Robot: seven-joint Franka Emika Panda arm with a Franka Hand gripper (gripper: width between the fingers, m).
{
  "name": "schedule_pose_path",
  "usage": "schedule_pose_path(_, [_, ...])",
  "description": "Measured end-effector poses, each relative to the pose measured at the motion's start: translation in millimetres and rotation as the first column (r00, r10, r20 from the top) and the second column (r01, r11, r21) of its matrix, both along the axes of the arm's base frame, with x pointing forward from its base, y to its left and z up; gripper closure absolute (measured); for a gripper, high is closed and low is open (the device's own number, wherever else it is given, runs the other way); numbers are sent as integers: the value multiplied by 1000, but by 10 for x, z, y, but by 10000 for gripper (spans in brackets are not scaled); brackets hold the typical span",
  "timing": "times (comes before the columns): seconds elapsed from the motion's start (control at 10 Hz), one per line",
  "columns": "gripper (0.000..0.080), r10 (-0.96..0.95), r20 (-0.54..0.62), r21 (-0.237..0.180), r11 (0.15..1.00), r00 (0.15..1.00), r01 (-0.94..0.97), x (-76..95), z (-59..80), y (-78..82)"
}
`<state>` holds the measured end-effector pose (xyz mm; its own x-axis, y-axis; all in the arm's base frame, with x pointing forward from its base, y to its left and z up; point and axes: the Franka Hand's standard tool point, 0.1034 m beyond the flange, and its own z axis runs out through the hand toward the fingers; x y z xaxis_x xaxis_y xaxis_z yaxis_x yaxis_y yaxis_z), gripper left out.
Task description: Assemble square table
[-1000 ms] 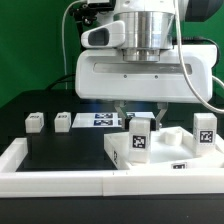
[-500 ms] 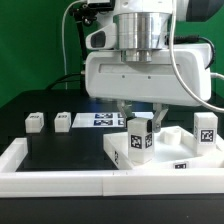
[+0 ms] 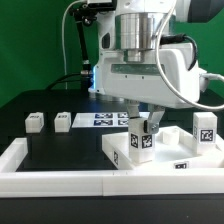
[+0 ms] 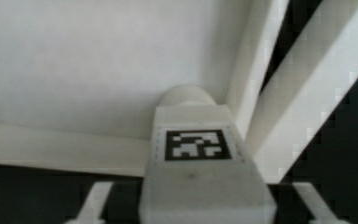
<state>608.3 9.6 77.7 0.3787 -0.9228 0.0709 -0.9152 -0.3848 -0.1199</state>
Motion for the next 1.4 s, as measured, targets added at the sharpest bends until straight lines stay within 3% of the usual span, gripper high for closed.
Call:
schedule_pose_path(0.2, [508,-38,2,11,999,999,38,-1,-1,4])
schedule_pose_path(0.4, [262,31,-1,4,1000,1000,-31,3,2,24])
schedule_pose_path(0.5, [262,77,-2,-2,997,997,-77,3,2,27])
schedule_pose_path(0.6, [170,193,-5,-18,981,981,-193,3,2,33])
schedule_pose_path(1.1, [150,626,-40,-73,776,779,-627,5,4,49])
schedule_pose_path(1.4, [150,821,-80,-101,558,565,-824,10,8,45])
